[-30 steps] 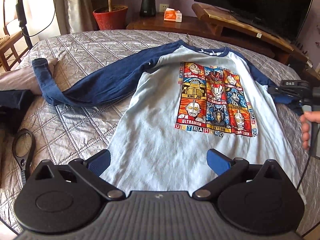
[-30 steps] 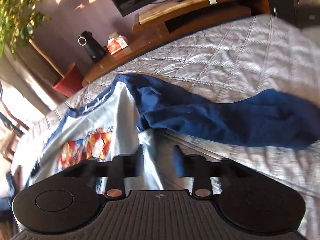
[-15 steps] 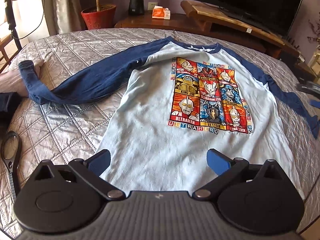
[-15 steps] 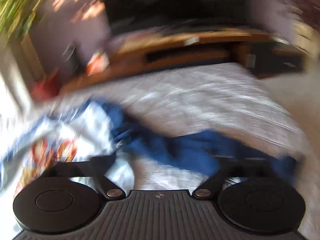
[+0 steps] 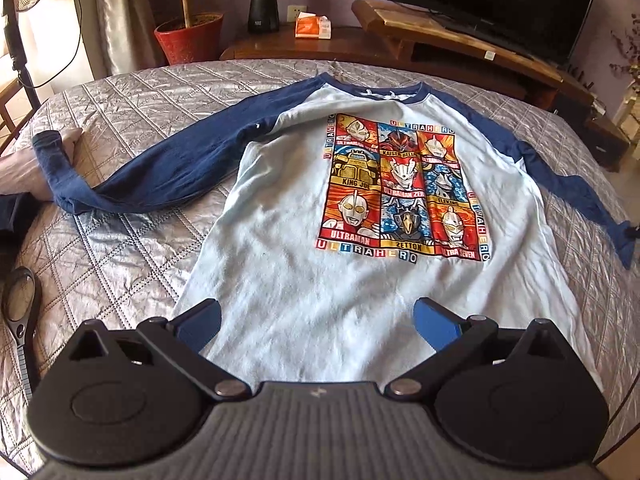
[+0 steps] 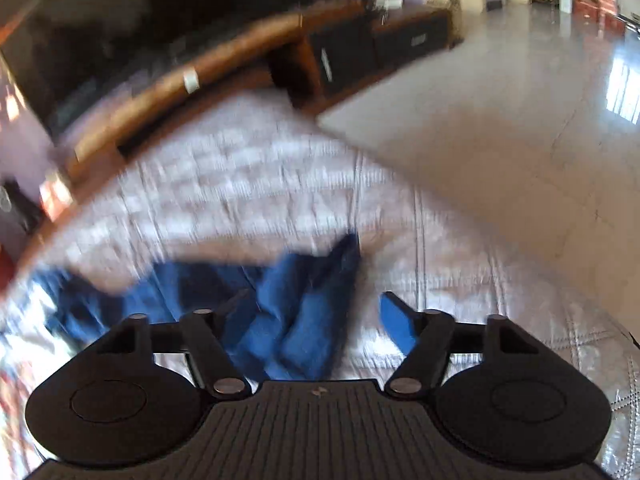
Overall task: Fold clothes
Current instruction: 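Grasp the navy sleeve cuff with the right tool and fold it across the shirt front, then open the right tool to release the folded navy sleeve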
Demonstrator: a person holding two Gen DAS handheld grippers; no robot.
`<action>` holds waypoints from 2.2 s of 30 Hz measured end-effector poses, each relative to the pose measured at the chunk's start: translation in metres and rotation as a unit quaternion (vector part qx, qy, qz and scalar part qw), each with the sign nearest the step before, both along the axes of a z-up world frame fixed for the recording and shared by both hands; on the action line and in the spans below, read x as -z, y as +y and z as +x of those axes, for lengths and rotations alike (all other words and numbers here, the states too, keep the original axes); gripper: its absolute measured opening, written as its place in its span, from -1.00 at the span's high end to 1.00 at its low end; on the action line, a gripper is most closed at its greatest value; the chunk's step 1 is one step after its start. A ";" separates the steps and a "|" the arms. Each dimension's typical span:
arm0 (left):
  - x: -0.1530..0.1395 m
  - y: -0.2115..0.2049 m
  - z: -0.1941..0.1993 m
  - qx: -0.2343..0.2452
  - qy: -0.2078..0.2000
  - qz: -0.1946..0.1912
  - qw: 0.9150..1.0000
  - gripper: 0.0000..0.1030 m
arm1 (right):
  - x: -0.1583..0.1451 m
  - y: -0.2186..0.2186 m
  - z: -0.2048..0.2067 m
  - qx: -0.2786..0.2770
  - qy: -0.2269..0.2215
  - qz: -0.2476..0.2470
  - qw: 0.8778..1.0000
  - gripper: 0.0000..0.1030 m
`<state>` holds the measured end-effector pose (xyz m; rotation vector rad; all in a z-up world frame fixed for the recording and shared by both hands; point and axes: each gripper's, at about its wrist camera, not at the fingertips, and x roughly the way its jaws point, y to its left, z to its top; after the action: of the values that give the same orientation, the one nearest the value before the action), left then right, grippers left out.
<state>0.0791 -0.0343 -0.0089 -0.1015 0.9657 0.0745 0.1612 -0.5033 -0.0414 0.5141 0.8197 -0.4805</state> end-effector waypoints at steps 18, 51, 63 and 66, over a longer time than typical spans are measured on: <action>-0.014 0.006 -0.007 -0.021 -0.010 -0.010 1.000 -0.98 | -0.194 0.050 0.004 -0.090 -0.297 -0.097 0.946 0.91; -0.029 0.093 -0.025 -0.098 -0.036 -0.006 0.995 -0.98 | -0.048 0.379 -0.026 -0.554 -0.145 -0.049 0.818 -0.73; -0.011 0.094 -0.020 -0.102 -0.017 0.004 0.995 -0.98 | 0.012 0.257 0.097 -0.374 0.001 -0.335 0.865 0.35; -0.007 0.088 -0.015 -0.098 -0.016 0.005 0.995 -0.98 | 0.021 0.252 0.104 -0.401 -0.011 -0.344 0.849 0.59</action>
<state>0.0643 0.0541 -0.0020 -0.1881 0.9217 0.2582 0.2653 -0.2509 -0.0621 -0.4989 0.7046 0.0381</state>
